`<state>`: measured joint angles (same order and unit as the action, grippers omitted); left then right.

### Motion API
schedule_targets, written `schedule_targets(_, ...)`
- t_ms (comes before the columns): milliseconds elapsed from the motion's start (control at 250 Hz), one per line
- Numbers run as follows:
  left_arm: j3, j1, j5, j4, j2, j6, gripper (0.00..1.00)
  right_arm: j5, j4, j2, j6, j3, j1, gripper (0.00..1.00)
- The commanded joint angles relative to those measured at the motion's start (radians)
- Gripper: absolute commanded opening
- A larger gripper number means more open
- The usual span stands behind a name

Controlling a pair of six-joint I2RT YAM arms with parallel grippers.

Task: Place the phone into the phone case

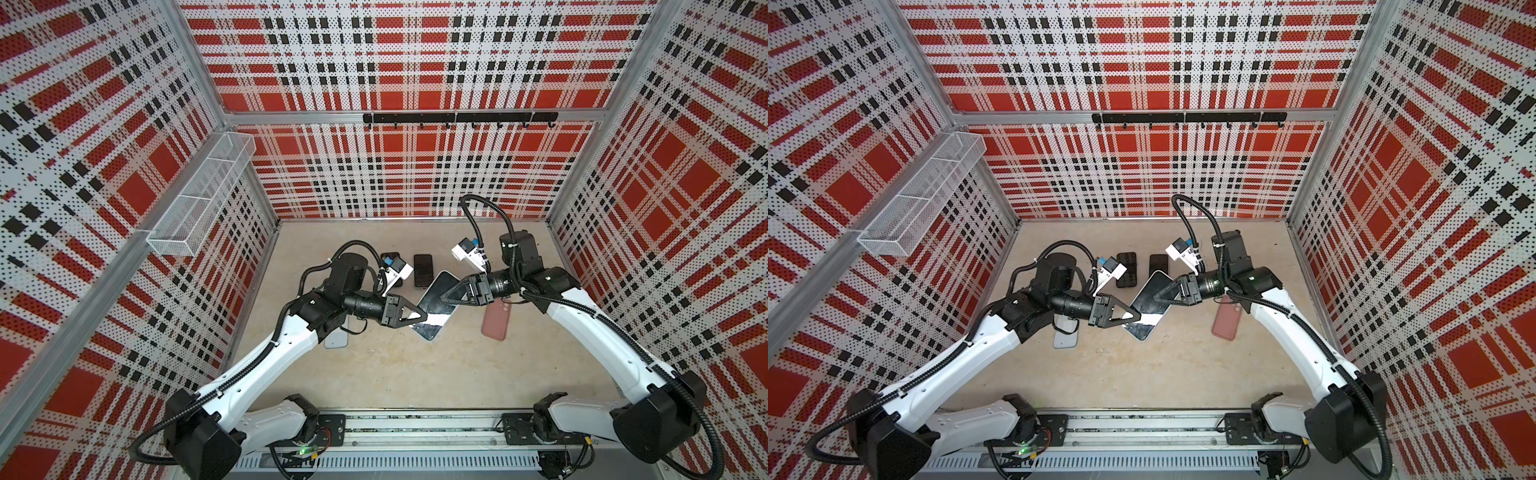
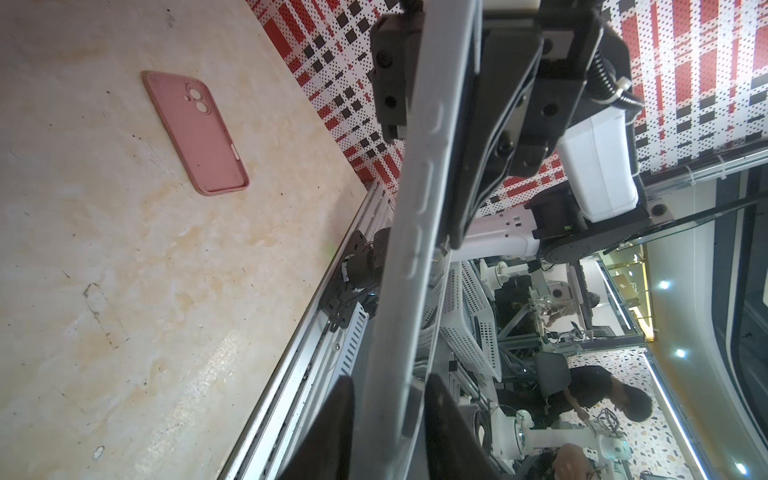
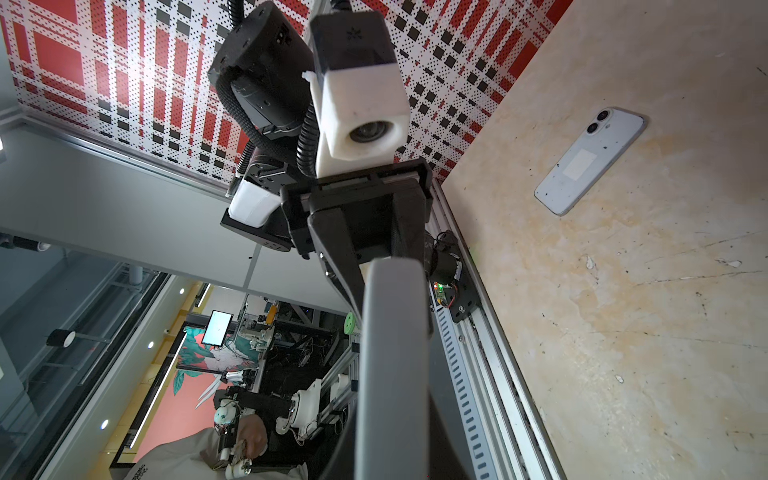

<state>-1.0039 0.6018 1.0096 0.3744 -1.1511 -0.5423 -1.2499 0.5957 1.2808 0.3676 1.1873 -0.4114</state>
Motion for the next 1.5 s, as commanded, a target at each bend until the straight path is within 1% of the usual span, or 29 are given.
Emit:
schedule_targets(0, 0.011, 0.001, 0.049, -0.008, 0.016, -0.004, 0.32, -0.014, -0.028, 0.014, -0.045, 0.046, 0.007, 0.00)
schedule_targets(96, 0.011, 0.001, 0.046, -0.007, 0.017, -0.005, 0.23, -0.010, -0.022, 0.017, -0.052, 0.049, 0.007, 0.00)
schedule_targets(236, 0.011, 0.000, 0.041, -0.008, 0.015, -0.010, 0.00, -0.004, -0.015, 0.015, -0.058, 0.048, 0.008, 0.00)
schedule_targets(480, 0.014, -0.012, 0.009, 0.005, 0.024, -0.013, 0.00, 0.006, -0.013, 0.010, -0.059, 0.048, 0.014, 0.00)
schedule_targets(584, 0.020, -0.027, -0.051, 0.006, 0.038, -0.023, 0.00, 0.024, -0.015, 0.007, -0.055, 0.055, 0.024, 0.00)
schedule_targets(640, 0.034, -0.041, -0.097, -0.015, 0.056, -0.049, 0.00, 0.041, -0.032, 0.003, -0.040, 0.056, 0.032, 0.04)
schedule_targets(660, 0.042, -0.047, -0.112, -0.032, 0.063, -0.064, 0.00, 0.047, -0.043, 0.002, -0.030, 0.055, 0.036, 0.07)
schedule_targets(688, 0.055, -0.059, -0.130, -0.059, 0.073, -0.087, 0.00, 0.060, -0.057, -0.002, -0.015, 0.054, 0.043, 0.18)
schedule_targets(704, 0.063, -0.065, -0.138, -0.078, 0.079, -0.100, 0.00, 0.069, -0.066, -0.004, -0.006, 0.051, 0.046, 0.22)
schedule_targets(748, 0.088, -0.082, -0.163, -0.131, 0.096, -0.145, 0.00, 0.090, -0.099, -0.013, 0.025, 0.044, 0.059, 0.28)
schedule_targets(804, 0.115, -0.105, -0.189, -0.184, 0.110, -0.185, 0.00, 0.132, -0.134, -0.027, 0.063, 0.038, 0.083, 0.40)
schedule_targets(888, 0.133, -0.148, -0.237, -0.187, 0.123, -0.199, 0.00, 0.197, -0.181, -0.060, 0.123, 0.019, 0.129, 0.48)
schedule_targets(980, 0.148, -0.209, -0.286, -0.185, 0.126, -0.197, 0.00, 0.264, -0.208, -0.106, 0.166, -0.008, 0.183, 0.50)
schedule_targets(1036, 0.148, -0.253, -0.319, -0.153, 0.111, -0.188, 0.00, 0.300, -0.200, -0.129, 0.175, -0.025, 0.208, 0.51)
schedule_targets(1100, 0.149, -0.291, -0.354, -0.112, 0.079, -0.168, 0.00, 0.346, -0.166, -0.150, 0.157, -0.039, 0.219, 0.51)
schedule_targets(1116, 0.148, -0.324, -0.362, -0.105, 0.069, -0.159, 0.00, 0.358, -0.155, -0.155, 0.148, -0.043, 0.220, 0.51)
schedule_targets(1148, 0.146, -0.349, -0.383, -0.083, 0.048, -0.147, 0.00, 0.374, -0.132, -0.161, 0.130, -0.047, 0.220, 0.51)
schedule_targets(1341, 0.127, -0.495, -0.410, -0.058, -0.118, -0.074, 0.00, 0.379, -0.126, -0.186, 0.115, -0.118, 0.220, 0.51)
schedule_targets(1497, 0.069, -0.528, -0.444, -0.095, -0.271, -0.015, 0.00, 0.359, -0.144, -0.176, 0.112, -0.151, 0.220, 0.51)
